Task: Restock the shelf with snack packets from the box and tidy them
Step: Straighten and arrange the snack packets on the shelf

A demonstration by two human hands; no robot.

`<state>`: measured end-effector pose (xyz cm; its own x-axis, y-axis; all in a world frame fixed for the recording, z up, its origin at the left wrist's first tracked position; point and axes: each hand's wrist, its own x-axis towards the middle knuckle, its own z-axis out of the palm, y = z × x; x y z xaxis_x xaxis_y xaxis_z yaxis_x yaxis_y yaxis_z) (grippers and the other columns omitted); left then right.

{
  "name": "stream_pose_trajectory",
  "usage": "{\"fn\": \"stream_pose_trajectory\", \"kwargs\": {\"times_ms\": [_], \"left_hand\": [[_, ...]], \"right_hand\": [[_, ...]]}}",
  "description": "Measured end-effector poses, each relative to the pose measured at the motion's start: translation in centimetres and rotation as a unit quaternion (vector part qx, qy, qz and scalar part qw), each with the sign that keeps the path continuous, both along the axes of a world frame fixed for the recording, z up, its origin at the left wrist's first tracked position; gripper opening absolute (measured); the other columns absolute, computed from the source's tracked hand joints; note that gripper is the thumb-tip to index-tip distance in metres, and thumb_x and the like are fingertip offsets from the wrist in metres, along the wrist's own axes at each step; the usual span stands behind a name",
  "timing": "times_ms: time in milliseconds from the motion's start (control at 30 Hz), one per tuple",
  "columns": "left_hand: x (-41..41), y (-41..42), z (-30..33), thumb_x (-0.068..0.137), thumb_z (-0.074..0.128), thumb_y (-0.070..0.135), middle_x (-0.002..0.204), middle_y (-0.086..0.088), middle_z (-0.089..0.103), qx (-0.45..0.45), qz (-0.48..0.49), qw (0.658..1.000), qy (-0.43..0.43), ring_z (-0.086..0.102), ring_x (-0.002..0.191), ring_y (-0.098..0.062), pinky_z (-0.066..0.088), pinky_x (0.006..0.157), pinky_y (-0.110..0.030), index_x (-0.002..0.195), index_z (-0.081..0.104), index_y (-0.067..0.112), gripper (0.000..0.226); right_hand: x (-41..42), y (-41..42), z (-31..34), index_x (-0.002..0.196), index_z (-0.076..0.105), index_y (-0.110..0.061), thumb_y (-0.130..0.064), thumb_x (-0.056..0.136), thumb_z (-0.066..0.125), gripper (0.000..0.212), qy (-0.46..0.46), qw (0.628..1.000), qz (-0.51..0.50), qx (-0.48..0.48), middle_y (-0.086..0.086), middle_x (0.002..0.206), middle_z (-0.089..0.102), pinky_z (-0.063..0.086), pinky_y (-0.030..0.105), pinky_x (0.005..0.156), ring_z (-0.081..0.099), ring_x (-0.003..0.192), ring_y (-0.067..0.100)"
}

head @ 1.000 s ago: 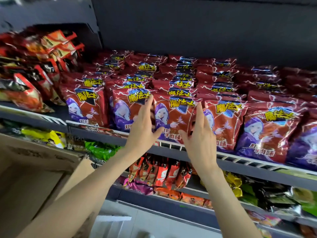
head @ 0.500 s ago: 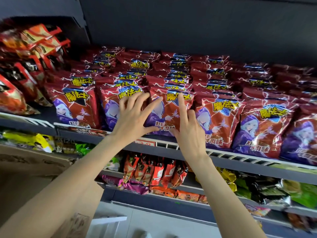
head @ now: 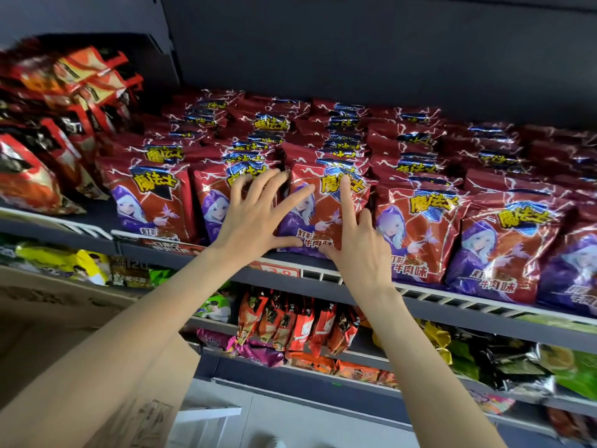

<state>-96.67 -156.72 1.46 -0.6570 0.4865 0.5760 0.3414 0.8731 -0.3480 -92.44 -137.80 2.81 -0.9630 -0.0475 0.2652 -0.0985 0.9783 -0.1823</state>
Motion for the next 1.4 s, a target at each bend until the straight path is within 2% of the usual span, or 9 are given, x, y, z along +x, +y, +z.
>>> {"fn": "stream_pose_trajectory", "kwargs": {"times_ms": [133, 267, 400, 500, 600, 700, 1000, 1200, 1400], "left_hand": [[0.3, -0.2, 0.1, 0.079, 0.052, 0.071, 0.135, -0.015, 0.048, 0.005, -0.024, 1.000, -0.007, 0.035, 0.128, -0.029, 0.026, 0.101, -0.044, 0.146, 0.032, 0.026, 0.083], [1.6, -2.4, 1.2, 0.091, 0.056, 0.041, 0.133, -0.008, 0.052, 0.134, -0.096, 0.986, -0.013, 0.042, 0.122, -0.023, 0.031, 0.101, -0.035, 0.136, 0.045, 0.019, 0.051], [4.1, -7.4, 1.5, 0.088, 0.061, 0.024, 0.121, -0.010, 0.058, 0.263, -0.033, 0.962, 0.070, 0.050, 0.112, -0.026, 0.032, 0.099, -0.032, 0.126, 0.052, 0.013, 0.040], [5.0, -11.0, 0.8, 0.085, 0.063, 0.036, 0.131, -0.015, 0.047, 0.292, 0.038, 0.954, 0.059, 0.045, 0.121, -0.032, 0.031, 0.102, -0.043, 0.130, 0.047, 0.014, 0.053], [4.4, -13.3, -0.1, 0.077, 0.065, 0.054, 0.144, -0.017, 0.027, 0.345, 0.079, 0.935, -0.005, 0.028, 0.134, -0.035, 0.029, 0.107, -0.054, 0.137, 0.037, 0.017, 0.076], [4.0, -14.5, -0.6, 0.071, 0.067, 0.061, 0.151, -0.016, 0.014, 0.396, 0.085, 0.913, -0.045, 0.016, 0.141, -0.031, 0.028, 0.109, -0.056, 0.141, 0.031, 0.022, 0.088], [3.0, -13.5, -1.3, 0.069, 0.072, 0.059, 0.154, -0.018, -0.002, 0.400, 0.043, 0.914, -0.044, 0.002, 0.145, -0.030, 0.029, 0.109, -0.058, 0.144, 0.031, 0.019, 0.094], [2.0, -14.0, -1.1, 0.066, 0.081, 0.043, 0.155, -0.014, 0.002, 0.429, 0.048, 0.901, -0.046, 0.004, 0.143, -0.024, 0.025, 0.111, -0.047, 0.141, 0.035, 0.022, 0.091], [2.6, -14.6, -1.2, 0.069, 0.071, 0.052, 0.153, -0.009, 0.005, 0.423, 0.029, 0.905, -0.029, 0.008, 0.143, -0.025, 0.020, 0.108, -0.032, 0.140, 0.036, 0.020, 0.085]], "right_hand": [[0.2, -0.1, 0.2, 0.146, -0.025, -0.029, -0.042, 0.085, 0.066, 0.110, -0.013, 1.000, -0.020, 0.018, 0.011, 0.114, 0.047, 0.036, 0.027, 0.054, 0.043, 0.065, 0.019], [1.3, 0.4, 1.5, 0.148, -0.021, -0.031, -0.038, 0.090, 0.061, 0.100, -0.022, 0.999, -0.022, 0.014, 0.009, 0.103, 0.047, 0.038, 0.027, 0.051, 0.045, 0.061, 0.019], [2.7, 0.6, 3.0, 0.145, 0.036, -0.019, -0.027, 0.088, 0.064, 0.063, 0.118, 0.992, 0.021, -0.033, 0.010, 0.098, 0.052, 0.020, 0.018, 0.039, 0.039, 0.054, 0.018], [1.8, -2.0, 3.3, 0.123, 0.059, -0.009, -0.015, 0.079, 0.075, 0.047, 0.231, 0.959, 0.158, -0.052, 0.013, 0.100, 0.058, 0.042, 0.026, 0.045, 0.054, 0.071, 0.024], [-0.8, -5.8, 3.3, 0.126, 0.057, -0.010, -0.019, 0.075, 0.078, 0.055, 0.227, 0.939, 0.257, 0.014, 0.016, 0.122, 0.056, 0.050, 0.046, 0.086, 0.052, 0.111, 0.035], [-3.2, -8.4, 3.6, 0.130, 0.054, -0.014, -0.029, 0.072, 0.079, 0.064, 0.208, 0.932, 0.285, 0.089, 0.016, 0.130, 0.053, 0.041, 0.048, 0.099, 0.047, 0.123, 0.036], [-5.1, -10.8, 1.6, 0.147, 0.031, -0.032, -0.072, 0.053, 0.074, 0.111, 0.180, 0.928, 0.234, 0.227, 0.020, 0.143, 0.040, 0.031, 0.058, 0.106, 0.043, 0.126, 0.040], [-4.6, -11.3, 0.8, 0.145, 0.037, -0.030, -0.068, 0.048, 0.079, 0.112, 0.225, 0.932, 0.198, 0.204, 0.018, 0.129, 0.050, 0.036, 0.055, 0.101, 0.046, 0.115, 0.035], [-5.2, -11.0, 0.9, 0.146, 0.034, -0.024, -0.062, 0.052, 0.081, 0.111, 0.238, 0.926, 0.250, 0.153, 0.014, 0.128, 0.041, 0.029, 0.054, 0.100, 0.037, 0.112, 0.031]]}}
